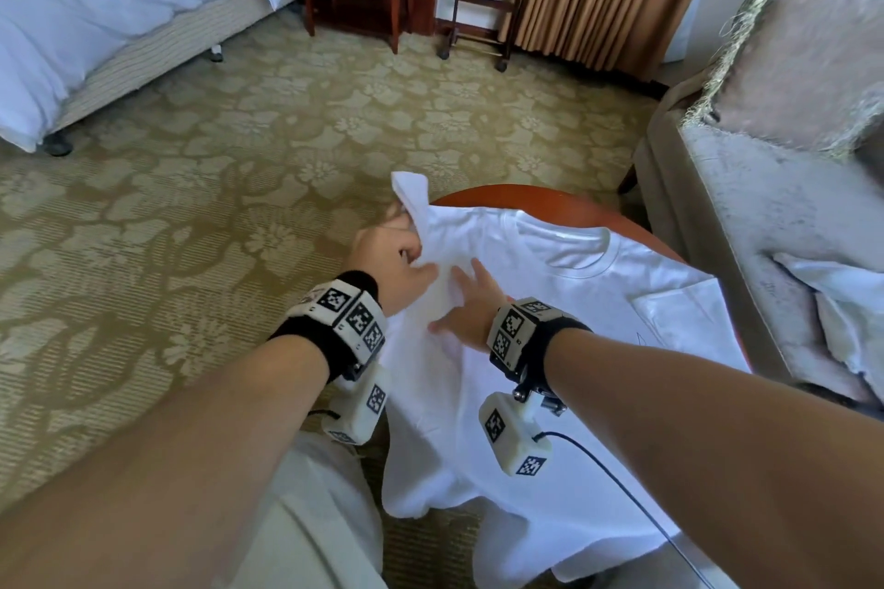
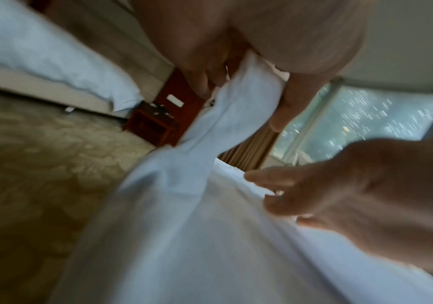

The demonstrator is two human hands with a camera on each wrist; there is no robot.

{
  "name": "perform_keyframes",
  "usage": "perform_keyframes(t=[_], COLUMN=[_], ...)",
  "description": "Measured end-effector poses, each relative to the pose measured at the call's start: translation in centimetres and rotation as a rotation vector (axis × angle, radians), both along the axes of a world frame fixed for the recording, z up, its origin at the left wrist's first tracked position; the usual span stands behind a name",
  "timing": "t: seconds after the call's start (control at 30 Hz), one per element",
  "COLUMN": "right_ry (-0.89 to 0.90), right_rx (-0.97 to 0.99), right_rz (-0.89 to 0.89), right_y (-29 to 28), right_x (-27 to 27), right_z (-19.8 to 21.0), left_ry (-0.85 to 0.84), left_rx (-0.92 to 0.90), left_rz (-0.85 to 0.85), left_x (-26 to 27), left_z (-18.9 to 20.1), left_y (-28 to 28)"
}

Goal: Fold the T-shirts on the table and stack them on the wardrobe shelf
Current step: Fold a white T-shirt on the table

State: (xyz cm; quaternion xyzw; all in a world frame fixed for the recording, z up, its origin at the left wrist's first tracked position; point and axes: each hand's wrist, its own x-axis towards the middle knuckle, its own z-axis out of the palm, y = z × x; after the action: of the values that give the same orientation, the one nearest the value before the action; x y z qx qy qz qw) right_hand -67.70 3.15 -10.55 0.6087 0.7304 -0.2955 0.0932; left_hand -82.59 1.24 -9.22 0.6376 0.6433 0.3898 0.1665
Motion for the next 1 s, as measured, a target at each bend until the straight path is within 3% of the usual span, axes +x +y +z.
perform_keyframes(t=[0.1, 0.17, 0.3, 0.4, 0.57, 0.63, 0.77, 1.0], right_ry=[0.065, 0.017, -0.031, 0.006, -0.040, -0.025, 0.105, -0.194], right_rx=[0.064, 0.110, 0.137, 0.171, 0.091, 0.081, 0.138, 0.181], right_rz=[-0.211, -0.309, -0.428, -0.351, 0.028, 0.030, -0.381, -0.775], right_y=[0.8, 1.0, 1.0, 0.8, 0.7, 0.8, 2.8, 6.7], right_x=[2.4, 4.3, 7.4, 7.6, 6.4, 6.6, 9.9, 19.9], right_z=[1.1, 2.1, 3.5, 2.7, 0.3, 0.4, 3.1, 6.1], left_ry=[0.220, 0.238, 0.168, 0.164, 0.355, 0.307, 0.046, 0.111], left_rx=[-0.279, -0.470, -0.494, -0.453, -0.582, -0.612, -0.558, -0.616], left_rz=[-0.295, -0.391, -0.269, -0.145, -0.186, -0.116, 0.116, 0.315], left_x=[1.3, 2.0, 3.0, 3.4, 4.0, 4.0, 3.9, 4.0], left_z=[0.1, 0.2, -0.1, -0.3, -1.3, -1.5, 0.0, 0.9], left_y=[-0.1, -0.2, 0.4, 1.3, 1.9, 2.5, 4.7, 9.2])
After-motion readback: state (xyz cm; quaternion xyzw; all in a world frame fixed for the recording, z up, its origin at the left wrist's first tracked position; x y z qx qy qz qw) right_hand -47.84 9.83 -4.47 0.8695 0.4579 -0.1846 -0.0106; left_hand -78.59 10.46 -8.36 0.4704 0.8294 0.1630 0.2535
